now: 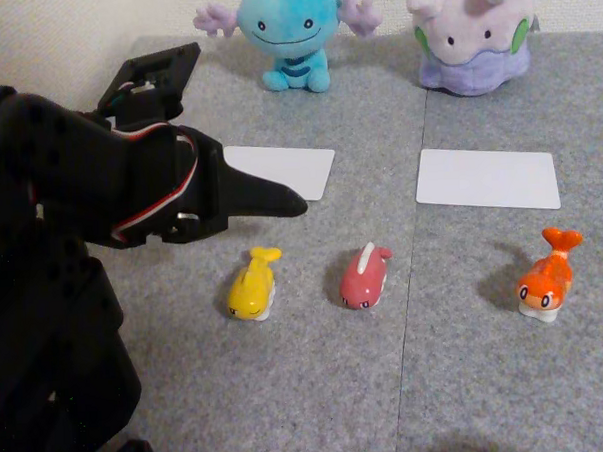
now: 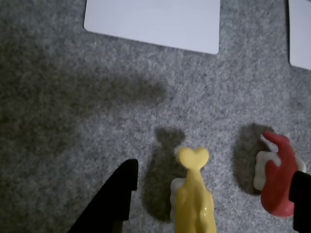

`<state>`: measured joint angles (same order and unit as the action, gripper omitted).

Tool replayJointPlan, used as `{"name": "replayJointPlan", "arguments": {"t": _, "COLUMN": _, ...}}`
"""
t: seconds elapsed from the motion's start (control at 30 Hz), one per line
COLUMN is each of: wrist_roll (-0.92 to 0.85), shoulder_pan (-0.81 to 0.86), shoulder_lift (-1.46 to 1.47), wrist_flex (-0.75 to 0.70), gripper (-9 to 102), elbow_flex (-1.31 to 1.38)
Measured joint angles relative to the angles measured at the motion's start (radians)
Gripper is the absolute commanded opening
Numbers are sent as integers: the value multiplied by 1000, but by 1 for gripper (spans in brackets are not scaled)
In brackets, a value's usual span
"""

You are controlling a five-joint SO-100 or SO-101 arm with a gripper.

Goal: Wooper wants to eat egg sudhi, and Goomy wants to eat shrimp sushi

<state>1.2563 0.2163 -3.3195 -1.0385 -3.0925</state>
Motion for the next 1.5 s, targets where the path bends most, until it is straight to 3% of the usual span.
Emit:
{"name": "replayJointPlan", "arguments": {"t": 0.37, "wrist_roll": 0, "shoulder_pan": 0, "shoulder_lift": 32, "wrist_flex": -114, "gripper": 36, "elbow_flex": 192}}
{"name": "replayJointPlan", "arguments": {"t": 0.63, "wrist_roll": 0, "shoulder_pan": 2, "shoulder_lift": 476, "wrist_flex": -164, "gripper": 36, "elbow_flex": 492}}
{"name": "replayJointPlan", "arguments": {"t": 0.83, "wrist_roll": -6, "shoulder_pan": 75, "shoulder_lift": 805, "wrist_flex": -161, "gripper": 36, "elbow_flex": 537}}
{"name": "replayJointPlan", "arguments": {"t": 1.17, "wrist_roll": -12, "shoulder_pan": 97, "shoulder_lift": 804, "wrist_flex": -163, "gripper": 36, "elbow_flex": 543}}
{"name": "replayJointPlan", "arguments": {"t": 1.5, "wrist_roll": -245, "shoulder_pan": 216, "shoulder_lift": 810, "wrist_flex": -245, "gripper": 36, "elbow_flex": 543}}
